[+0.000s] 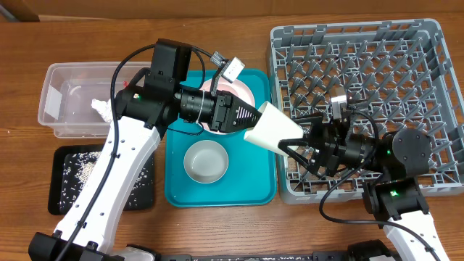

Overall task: Sort waste into correct bins and load items into the dishwasher
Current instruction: 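Hold the cup out and grasp it with the right gripper, then carry the cup right and place it upside down in the rack, then release the cup and move the right gripper to the white bowl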

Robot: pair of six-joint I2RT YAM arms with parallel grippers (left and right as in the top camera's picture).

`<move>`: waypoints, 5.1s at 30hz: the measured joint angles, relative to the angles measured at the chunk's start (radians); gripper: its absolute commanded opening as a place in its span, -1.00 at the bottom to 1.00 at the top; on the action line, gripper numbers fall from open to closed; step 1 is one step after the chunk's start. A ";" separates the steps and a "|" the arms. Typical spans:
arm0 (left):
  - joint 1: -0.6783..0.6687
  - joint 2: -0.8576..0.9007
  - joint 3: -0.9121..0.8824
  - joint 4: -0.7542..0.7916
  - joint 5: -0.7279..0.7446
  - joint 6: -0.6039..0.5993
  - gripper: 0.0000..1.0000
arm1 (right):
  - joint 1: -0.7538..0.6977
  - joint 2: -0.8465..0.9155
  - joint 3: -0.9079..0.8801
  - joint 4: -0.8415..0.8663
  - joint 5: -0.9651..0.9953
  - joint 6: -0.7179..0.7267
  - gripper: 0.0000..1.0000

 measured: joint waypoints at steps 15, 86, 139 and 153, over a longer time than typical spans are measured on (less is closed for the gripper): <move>0.151 0.002 0.000 0.086 -0.076 -0.075 -0.24 | 0.009 0.027 0.000 -0.109 -0.016 -0.066 0.20; 0.199 0.002 0.000 0.034 -0.760 -0.153 1.00 | 0.010 0.601 0.477 -1.036 1.024 -0.508 0.57; 0.199 0.002 0.000 0.033 -0.761 -0.153 1.00 | 0.010 0.727 0.471 -0.798 0.875 -0.503 -0.43; 0.199 0.002 0.000 0.033 -0.760 -0.153 1.00 | 0.010 0.722 0.471 -0.824 0.841 -0.505 -0.12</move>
